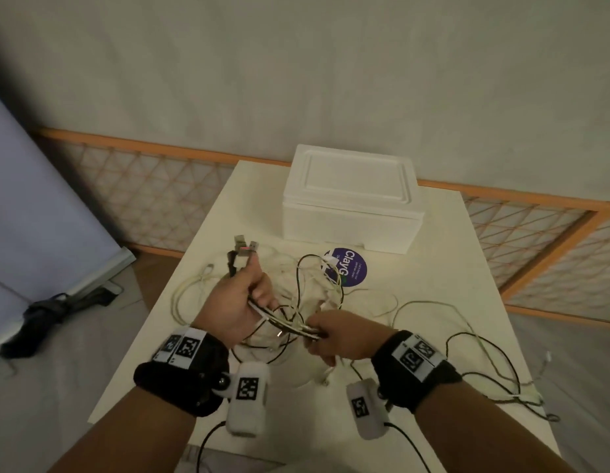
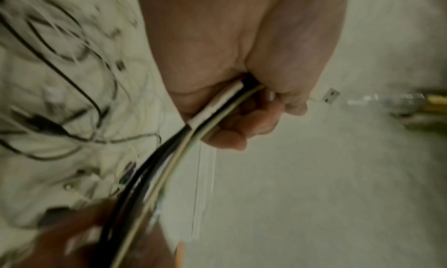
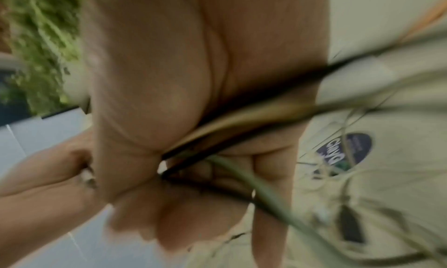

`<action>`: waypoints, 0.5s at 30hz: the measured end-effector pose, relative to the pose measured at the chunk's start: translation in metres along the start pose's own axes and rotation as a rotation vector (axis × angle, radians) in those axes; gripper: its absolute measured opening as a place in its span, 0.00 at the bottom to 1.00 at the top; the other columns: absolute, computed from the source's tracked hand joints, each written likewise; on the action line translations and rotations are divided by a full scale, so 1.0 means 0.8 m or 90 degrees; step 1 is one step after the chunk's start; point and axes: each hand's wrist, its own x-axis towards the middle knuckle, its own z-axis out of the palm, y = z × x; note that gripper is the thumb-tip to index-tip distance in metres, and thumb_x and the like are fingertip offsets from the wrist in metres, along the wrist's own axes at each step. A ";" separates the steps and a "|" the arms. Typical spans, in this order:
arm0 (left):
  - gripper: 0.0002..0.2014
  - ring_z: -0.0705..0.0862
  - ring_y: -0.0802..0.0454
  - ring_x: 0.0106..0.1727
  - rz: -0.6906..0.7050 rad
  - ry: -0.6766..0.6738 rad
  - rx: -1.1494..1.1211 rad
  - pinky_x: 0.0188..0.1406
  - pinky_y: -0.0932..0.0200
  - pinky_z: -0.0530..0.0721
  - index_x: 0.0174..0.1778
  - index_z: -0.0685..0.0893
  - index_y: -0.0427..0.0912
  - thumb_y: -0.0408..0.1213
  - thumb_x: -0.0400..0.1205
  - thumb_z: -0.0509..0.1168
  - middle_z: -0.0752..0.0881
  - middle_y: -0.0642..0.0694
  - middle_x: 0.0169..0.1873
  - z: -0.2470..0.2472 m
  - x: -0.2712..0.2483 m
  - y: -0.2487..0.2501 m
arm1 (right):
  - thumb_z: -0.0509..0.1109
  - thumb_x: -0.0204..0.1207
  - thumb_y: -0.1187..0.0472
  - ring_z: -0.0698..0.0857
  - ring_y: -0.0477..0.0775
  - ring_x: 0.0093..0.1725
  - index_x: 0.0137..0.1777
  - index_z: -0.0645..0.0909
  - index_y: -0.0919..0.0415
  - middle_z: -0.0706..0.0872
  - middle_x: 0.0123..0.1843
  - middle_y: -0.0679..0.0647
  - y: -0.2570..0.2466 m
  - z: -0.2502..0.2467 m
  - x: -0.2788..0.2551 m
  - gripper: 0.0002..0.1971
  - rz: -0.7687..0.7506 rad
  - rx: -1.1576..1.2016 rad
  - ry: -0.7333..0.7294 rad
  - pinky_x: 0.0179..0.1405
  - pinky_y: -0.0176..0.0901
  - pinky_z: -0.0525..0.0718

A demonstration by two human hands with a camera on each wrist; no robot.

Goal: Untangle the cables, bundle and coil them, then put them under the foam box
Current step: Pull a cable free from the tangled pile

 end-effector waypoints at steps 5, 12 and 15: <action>0.25 0.58 0.59 0.14 0.015 0.226 -0.082 0.15 0.67 0.64 0.19 0.66 0.49 0.51 0.84 0.57 0.59 0.54 0.15 -0.117 -0.022 0.014 | 0.71 0.74 0.44 0.80 0.45 0.31 0.43 0.80 0.57 0.81 0.37 0.51 0.089 0.013 -0.049 0.15 0.188 -0.021 0.033 0.31 0.36 0.79; 0.22 0.57 0.58 0.12 -0.052 0.374 -0.063 0.15 0.68 0.59 0.28 0.59 0.48 0.41 0.88 0.57 0.59 0.53 0.13 -0.186 -0.055 -0.035 | 0.71 0.65 0.31 0.76 0.41 0.30 0.33 0.76 0.53 0.79 0.32 0.48 0.134 0.013 -0.111 0.23 0.314 -0.236 0.029 0.32 0.37 0.76; 0.22 0.57 0.58 0.09 -0.083 0.387 -0.081 0.15 0.70 0.58 0.28 0.57 0.47 0.41 0.88 0.55 0.58 0.53 0.10 -0.215 -0.063 -0.033 | 0.68 0.71 0.36 0.75 0.38 0.34 0.33 0.73 0.48 0.79 0.36 0.45 0.139 0.015 -0.128 0.18 0.344 -0.264 -0.011 0.32 0.32 0.73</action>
